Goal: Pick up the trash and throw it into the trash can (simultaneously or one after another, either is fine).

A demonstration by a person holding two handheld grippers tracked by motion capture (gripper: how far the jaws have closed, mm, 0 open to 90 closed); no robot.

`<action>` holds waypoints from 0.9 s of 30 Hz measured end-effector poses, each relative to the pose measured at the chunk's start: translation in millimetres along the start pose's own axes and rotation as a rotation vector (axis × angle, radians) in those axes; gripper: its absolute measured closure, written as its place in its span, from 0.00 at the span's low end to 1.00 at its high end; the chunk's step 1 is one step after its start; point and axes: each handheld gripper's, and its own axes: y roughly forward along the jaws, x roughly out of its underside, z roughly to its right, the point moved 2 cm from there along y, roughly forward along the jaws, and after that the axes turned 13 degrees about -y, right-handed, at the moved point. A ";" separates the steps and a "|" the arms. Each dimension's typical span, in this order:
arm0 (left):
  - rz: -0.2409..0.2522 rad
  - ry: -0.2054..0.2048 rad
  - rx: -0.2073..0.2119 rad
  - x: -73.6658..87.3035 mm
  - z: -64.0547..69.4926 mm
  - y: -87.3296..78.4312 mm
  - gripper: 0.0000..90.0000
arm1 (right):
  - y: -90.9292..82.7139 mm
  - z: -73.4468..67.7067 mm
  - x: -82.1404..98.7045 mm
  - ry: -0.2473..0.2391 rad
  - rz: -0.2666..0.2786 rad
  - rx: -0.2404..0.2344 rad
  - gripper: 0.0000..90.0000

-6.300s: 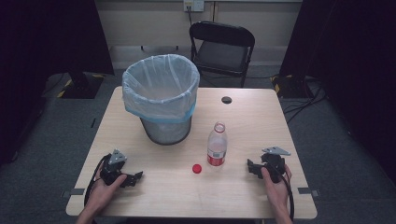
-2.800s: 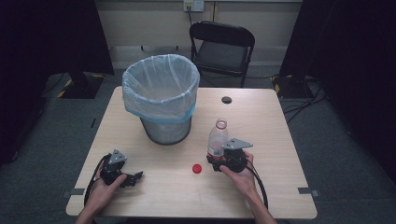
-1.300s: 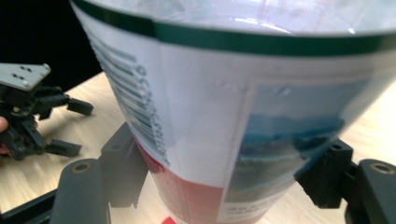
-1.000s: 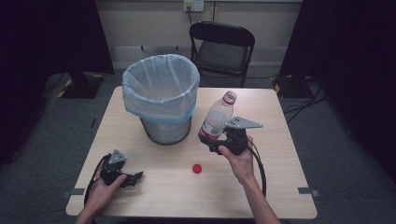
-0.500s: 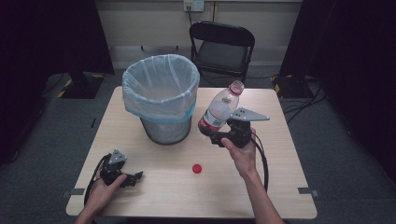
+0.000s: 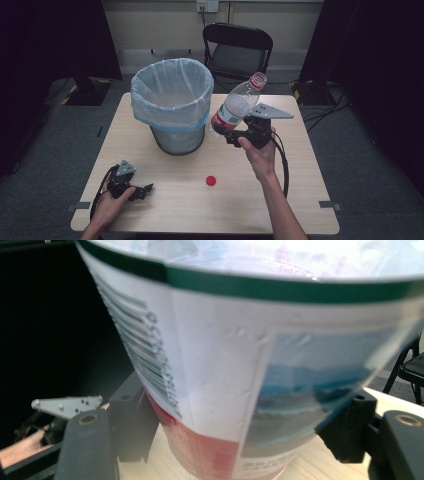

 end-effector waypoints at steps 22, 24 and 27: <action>0.002 -0.004 0.002 0.2 0.3 0.1 0.00 | 11.5 1.8 -45.8 0.003 0.074 -0.097 0.32; 0.002 -0.004 0.001 0.2 0.3 0.1 0.00 | 13.6 2.0 -50.3 -0.002 0.086 -0.103 0.32; 0.001 -0.004 0.000 0.2 0.3 0.0 0.00 | 16.2 2.6 -57.5 -0.001 0.097 -0.109 0.32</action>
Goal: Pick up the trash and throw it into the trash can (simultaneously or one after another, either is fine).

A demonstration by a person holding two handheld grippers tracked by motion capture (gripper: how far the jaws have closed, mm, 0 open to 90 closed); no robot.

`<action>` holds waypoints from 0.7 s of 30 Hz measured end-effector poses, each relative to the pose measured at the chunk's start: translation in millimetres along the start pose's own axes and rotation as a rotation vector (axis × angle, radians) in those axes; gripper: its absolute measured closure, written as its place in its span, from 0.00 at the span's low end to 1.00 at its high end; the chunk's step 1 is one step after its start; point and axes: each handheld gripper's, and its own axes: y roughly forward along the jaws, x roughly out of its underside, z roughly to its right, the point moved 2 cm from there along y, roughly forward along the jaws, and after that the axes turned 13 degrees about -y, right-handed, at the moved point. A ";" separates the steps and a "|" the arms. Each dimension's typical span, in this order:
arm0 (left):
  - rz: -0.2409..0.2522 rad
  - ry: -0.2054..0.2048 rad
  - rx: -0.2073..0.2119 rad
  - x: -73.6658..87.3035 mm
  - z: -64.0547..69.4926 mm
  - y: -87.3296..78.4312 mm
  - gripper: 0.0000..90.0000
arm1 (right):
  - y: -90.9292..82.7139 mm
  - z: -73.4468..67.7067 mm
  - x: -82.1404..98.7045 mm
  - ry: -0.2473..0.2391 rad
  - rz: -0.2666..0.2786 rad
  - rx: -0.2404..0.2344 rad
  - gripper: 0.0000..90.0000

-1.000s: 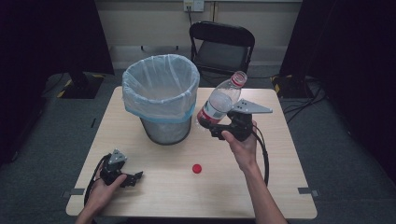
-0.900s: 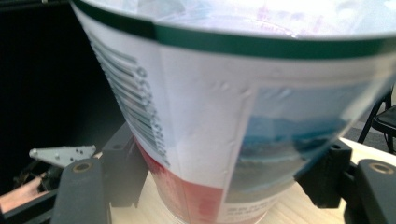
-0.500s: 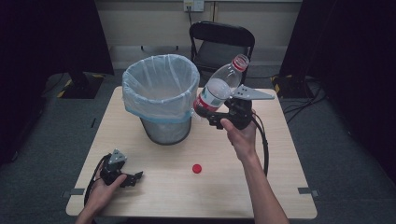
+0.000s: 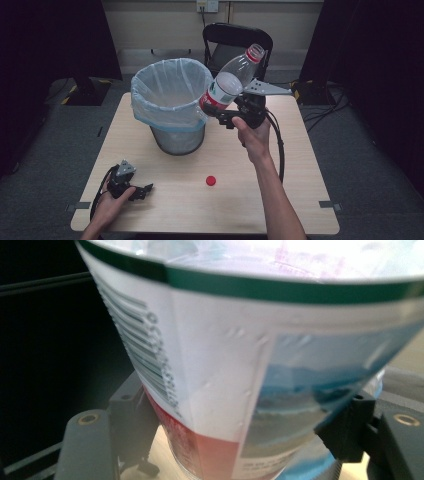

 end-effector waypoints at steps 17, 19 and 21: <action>0.001 0.000 -0.002 0.0 0.1 -0.1 0.00 | 28.7 7.0 -22.7 -0.014 0.032 -0.038 0.32; 0.000 0.000 -0.003 0.0 0.1 -0.2 0.00 | 33.7 6.2 -27.8 -0.020 0.040 -0.042 0.32; 0.000 0.000 -0.003 0.0 0.1 -0.2 0.00 | 38.4 5.2 -32.4 -0.020 0.054 -0.047 0.32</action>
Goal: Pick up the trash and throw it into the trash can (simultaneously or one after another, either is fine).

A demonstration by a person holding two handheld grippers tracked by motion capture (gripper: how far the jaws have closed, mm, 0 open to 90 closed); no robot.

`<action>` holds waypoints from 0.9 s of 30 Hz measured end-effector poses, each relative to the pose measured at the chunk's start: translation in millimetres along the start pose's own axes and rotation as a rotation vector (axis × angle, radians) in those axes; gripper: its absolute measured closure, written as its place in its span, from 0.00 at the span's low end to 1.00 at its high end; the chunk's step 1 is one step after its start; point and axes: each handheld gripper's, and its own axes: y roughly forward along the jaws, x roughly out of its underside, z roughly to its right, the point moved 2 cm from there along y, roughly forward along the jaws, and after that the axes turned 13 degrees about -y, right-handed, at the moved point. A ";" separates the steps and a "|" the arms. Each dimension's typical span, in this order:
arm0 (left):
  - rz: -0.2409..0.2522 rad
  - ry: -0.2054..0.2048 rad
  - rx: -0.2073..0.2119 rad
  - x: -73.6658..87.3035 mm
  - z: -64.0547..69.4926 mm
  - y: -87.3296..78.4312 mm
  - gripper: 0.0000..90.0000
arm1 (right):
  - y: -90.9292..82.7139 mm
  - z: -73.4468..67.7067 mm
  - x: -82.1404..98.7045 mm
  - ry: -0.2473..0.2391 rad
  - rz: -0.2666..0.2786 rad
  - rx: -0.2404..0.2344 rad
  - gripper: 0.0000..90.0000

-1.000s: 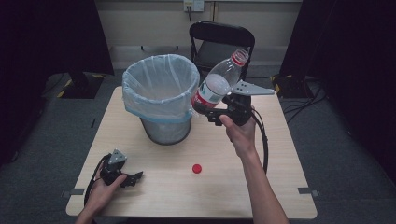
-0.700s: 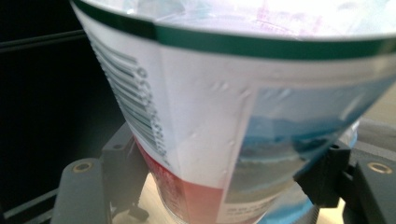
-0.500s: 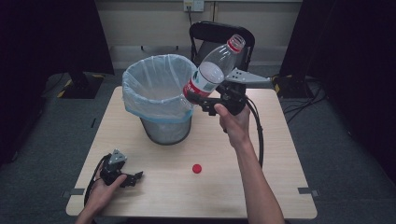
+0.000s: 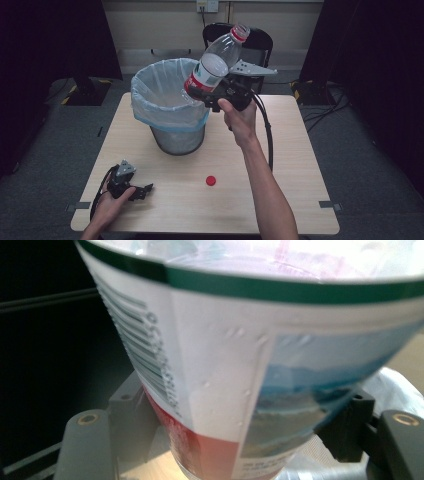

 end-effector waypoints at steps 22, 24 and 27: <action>-0.002 0.004 -0.004 0.3 0.1 -0.5 0.01 | 64.7 15.9 2.3 0.012 -0.067 0.012 0.32; -0.002 0.007 -0.005 0.2 -0.1 -0.6 0.01 | 67.8 18.0 4.8 0.020 -0.074 0.013 0.31; -0.002 0.007 -0.005 0.2 -0.1 -0.6 0.01 | 72.7 19.7 9.0 0.020 -0.095 0.020 0.31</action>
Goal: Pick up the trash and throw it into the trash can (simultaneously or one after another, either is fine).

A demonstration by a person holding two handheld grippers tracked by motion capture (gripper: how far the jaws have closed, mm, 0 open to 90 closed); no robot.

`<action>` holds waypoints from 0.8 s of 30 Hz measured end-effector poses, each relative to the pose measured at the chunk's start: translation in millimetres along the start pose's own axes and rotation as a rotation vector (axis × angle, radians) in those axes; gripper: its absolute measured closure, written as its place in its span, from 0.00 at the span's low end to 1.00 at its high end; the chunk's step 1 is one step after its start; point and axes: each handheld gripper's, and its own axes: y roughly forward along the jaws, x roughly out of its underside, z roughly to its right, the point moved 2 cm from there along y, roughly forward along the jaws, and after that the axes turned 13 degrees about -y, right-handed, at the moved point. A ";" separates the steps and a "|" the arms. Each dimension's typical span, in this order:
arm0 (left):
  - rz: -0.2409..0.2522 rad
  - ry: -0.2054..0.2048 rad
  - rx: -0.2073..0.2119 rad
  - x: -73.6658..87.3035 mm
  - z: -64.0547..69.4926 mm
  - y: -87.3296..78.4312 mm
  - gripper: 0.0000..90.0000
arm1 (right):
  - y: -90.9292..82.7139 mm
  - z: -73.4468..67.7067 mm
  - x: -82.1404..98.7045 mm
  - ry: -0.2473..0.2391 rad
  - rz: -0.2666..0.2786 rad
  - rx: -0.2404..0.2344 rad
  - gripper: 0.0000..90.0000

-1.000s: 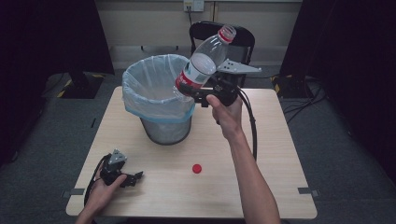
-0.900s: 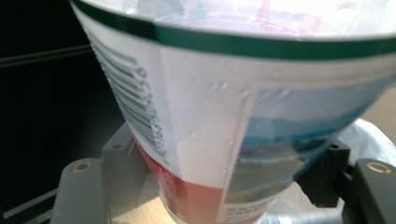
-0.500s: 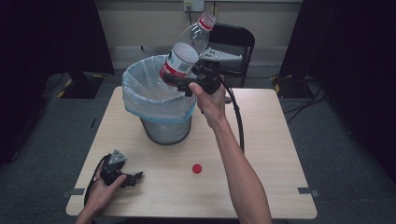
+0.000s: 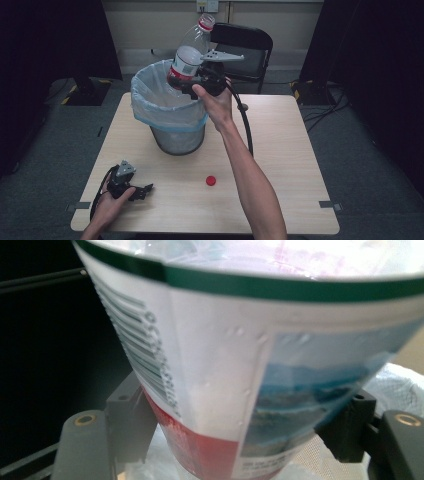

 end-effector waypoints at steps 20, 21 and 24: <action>0.001 -0.001 0.001 0.0 0.0 0.0 0.01 | 15.5 9.4 14.2 0.036 -0.037 0.034 0.27; 0.001 0.000 0.001 0.0 0.0 0.0 0.01 | 15.2 9.6 13.7 0.033 -0.034 0.037 0.27; 0.001 0.000 0.001 0.1 0.0 0.0 0.01 | 14.1 9.2 11.5 0.028 -0.029 0.039 0.27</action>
